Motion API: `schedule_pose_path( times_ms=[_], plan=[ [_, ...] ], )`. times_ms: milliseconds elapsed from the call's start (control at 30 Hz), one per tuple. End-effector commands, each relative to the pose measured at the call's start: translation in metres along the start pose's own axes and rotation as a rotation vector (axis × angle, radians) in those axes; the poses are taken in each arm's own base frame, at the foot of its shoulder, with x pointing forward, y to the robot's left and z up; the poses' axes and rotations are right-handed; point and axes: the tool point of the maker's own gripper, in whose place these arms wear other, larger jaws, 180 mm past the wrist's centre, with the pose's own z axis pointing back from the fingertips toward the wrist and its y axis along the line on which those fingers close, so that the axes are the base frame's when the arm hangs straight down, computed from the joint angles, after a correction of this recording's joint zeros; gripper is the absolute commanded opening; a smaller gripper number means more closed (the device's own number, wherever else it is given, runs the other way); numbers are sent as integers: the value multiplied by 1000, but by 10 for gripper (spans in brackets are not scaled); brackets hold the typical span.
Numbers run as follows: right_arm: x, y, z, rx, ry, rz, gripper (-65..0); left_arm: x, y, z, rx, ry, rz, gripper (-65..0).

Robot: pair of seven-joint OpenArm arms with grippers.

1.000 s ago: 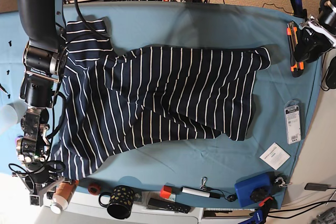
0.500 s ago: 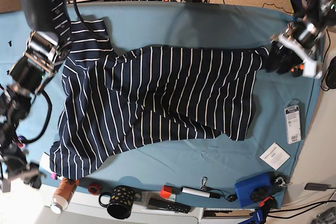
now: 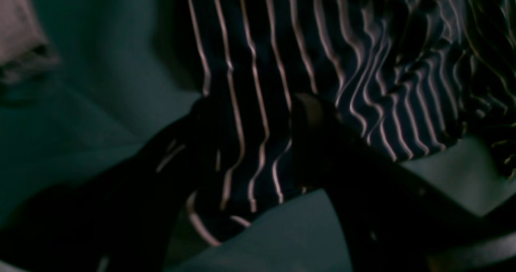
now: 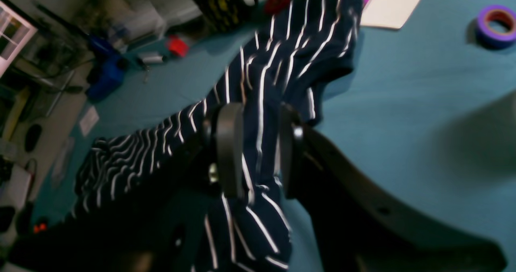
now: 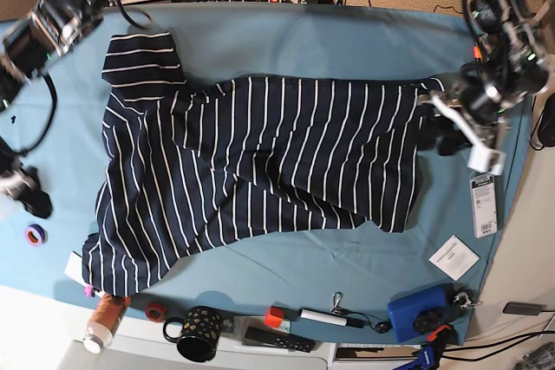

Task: Layout the t-shirt on the table in an organized manner, then fold the t-shirt properly
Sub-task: 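Release the shirt and lift both grippers away, then grasp the shirt corner with the right gripper and tug it outward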

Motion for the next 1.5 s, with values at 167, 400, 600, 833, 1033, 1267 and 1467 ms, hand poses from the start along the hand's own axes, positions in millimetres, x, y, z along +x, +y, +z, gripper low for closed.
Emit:
schedule_pose_path(
  times_ms=[167, 400, 600, 833, 1033, 1267, 1467],
  plan=[
    [-17, -22, 46, -37, -41, -32, -490, -6, 40, 53, 135, -53, 64, -375],
    [-91, -42, 73, -110, 152, -73, -490, -35, 86, 115, 315, -21, 143, -375],
    [-139, -46, 94, -132, 257, -126, -490, -34, 97, 143, 356, -59, 145, -376],
    [-166, -21, 95, -17, 288, -199, -488, -33, 94, 141, 340, -65, 149, -376],
    [-179, 3, 78, 88, 323, -222, -488, -33, 94, 141, 340, -63, 149, -376],
    [-218, 34, 52, 184, 485, -200, -488, -32, 94, 141, 337, -66, 150, -375],
    [-270, 45, 40, 161, 657, -149, -488, -33, 94, 141, 337, -66, 150, -375]
  ],
)
